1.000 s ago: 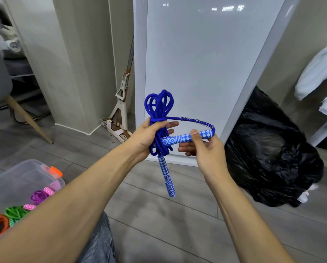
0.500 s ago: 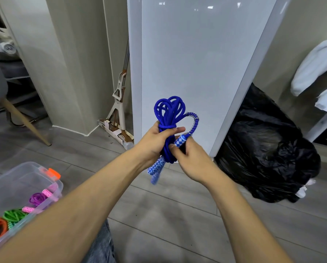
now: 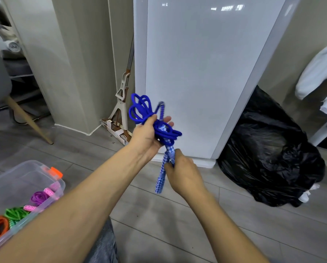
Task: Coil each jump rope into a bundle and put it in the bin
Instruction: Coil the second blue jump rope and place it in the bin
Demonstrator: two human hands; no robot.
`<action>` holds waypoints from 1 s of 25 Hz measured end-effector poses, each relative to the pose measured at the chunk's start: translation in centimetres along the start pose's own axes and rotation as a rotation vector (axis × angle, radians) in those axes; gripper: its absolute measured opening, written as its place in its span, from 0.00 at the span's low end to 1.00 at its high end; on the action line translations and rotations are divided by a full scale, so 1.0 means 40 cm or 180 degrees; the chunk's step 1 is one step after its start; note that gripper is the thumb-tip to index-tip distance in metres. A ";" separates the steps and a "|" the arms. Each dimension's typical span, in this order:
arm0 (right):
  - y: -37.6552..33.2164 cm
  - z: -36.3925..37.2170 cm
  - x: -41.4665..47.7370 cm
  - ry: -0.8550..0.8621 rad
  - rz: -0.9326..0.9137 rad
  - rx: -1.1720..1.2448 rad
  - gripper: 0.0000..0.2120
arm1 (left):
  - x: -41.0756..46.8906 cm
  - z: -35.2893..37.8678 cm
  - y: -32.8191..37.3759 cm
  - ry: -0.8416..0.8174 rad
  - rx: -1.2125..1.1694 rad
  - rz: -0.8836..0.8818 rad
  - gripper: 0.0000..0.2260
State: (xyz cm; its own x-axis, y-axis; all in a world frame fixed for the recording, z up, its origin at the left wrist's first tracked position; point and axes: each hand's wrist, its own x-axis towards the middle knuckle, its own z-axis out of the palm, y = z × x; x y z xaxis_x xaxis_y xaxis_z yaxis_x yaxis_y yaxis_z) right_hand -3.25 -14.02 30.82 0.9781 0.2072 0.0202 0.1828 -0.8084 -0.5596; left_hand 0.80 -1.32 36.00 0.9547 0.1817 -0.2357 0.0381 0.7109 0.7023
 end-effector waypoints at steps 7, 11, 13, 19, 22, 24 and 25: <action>0.036 -0.014 0.022 -0.0790 0.0125 0.0624 0.31 | 0.023 -0.042 0.076 0.0251 -0.0119 0.0121 0.12; -0.002 0.026 0.032 -0.0397 -0.0108 0.2068 0.29 | -0.021 0.001 0.026 0.0038 -0.0328 -0.0185 0.11; -0.010 0.045 0.032 -0.0473 -0.0050 0.2119 0.13 | -0.033 0.001 0.027 0.0050 -0.0487 -0.0314 0.10; -0.036 0.057 0.010 -0.0198 -0.0045 0.1778 0.06 | -0.021 -0.015 0.069 0.0309 -0.0522 -0.0198 0.07; -0.036 0.048 0.001 -0.0669 -0.0136 0.1413 0.10 | 0.020 -0.054 0.074 0.0877 -0.0488 -0.0017 0.03; -0.017 0.040 0.000 -0.0671 -0.0348 0.0508 0.15 | 0.047 -0.093 0.073 0.1371 -0.0302 0.0018 0.04; -0.005 0.035 -0.001 -0.0653 -0.0430 0.0143 0.16 | 0.061 -0.117 0.073 0.1560 -0.0223 0.0021 0.07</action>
State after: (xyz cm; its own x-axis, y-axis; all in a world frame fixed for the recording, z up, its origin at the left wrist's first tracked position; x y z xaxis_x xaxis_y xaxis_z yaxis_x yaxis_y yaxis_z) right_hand -3.45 -13.10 29.77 0.9035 0.4229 -0.0688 0.3014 -0.7414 -0.5996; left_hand 1.86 4.38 34.32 0.7031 0.4726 -0.5314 -0.0036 0.7496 0.6619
